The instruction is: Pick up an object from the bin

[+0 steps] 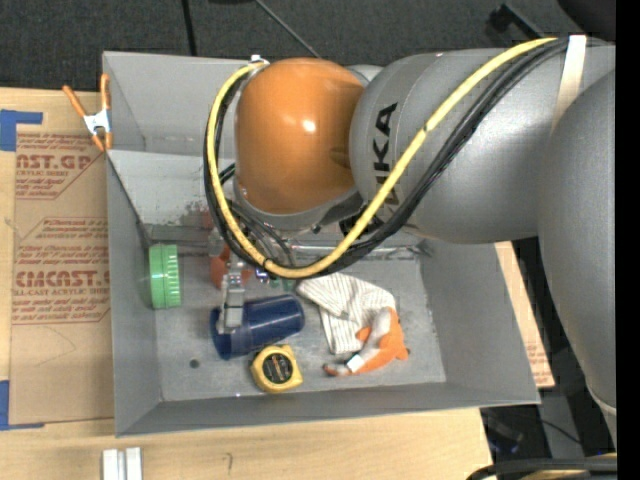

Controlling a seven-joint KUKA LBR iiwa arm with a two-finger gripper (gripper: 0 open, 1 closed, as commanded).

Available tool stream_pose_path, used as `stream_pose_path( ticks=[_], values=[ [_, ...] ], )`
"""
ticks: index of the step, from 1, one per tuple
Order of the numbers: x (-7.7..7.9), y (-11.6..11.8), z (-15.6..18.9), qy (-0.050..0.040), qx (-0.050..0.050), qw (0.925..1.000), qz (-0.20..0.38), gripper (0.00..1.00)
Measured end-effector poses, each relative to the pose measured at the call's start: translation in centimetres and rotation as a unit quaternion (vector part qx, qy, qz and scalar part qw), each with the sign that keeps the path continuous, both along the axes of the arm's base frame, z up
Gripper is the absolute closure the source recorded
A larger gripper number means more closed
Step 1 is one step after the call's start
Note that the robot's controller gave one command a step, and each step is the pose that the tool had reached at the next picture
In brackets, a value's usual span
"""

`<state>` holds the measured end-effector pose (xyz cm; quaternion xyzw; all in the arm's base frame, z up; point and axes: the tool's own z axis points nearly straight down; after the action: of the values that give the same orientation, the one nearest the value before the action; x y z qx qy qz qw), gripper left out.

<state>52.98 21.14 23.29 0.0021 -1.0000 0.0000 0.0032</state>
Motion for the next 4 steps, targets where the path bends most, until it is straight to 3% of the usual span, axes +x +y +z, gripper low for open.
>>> stream_pose_path(
  ticks=[1,2,3,4],
  values=[
    [0.2,-0.1,0.5,-0.0038,0.001,1.0000,-0.001,0.00],
    [0.9,-1.4,-3.1,-0.0075,0.002,0.9996,0.028,0.00],
    [0.8,-4.8,-8.4,-0.0060,0.002,0.9915,0.130,0.00],
    [1.1,-6.8,-10.8,-0.0017,0.000,0.9816,0.191,0.00]
  ],
)
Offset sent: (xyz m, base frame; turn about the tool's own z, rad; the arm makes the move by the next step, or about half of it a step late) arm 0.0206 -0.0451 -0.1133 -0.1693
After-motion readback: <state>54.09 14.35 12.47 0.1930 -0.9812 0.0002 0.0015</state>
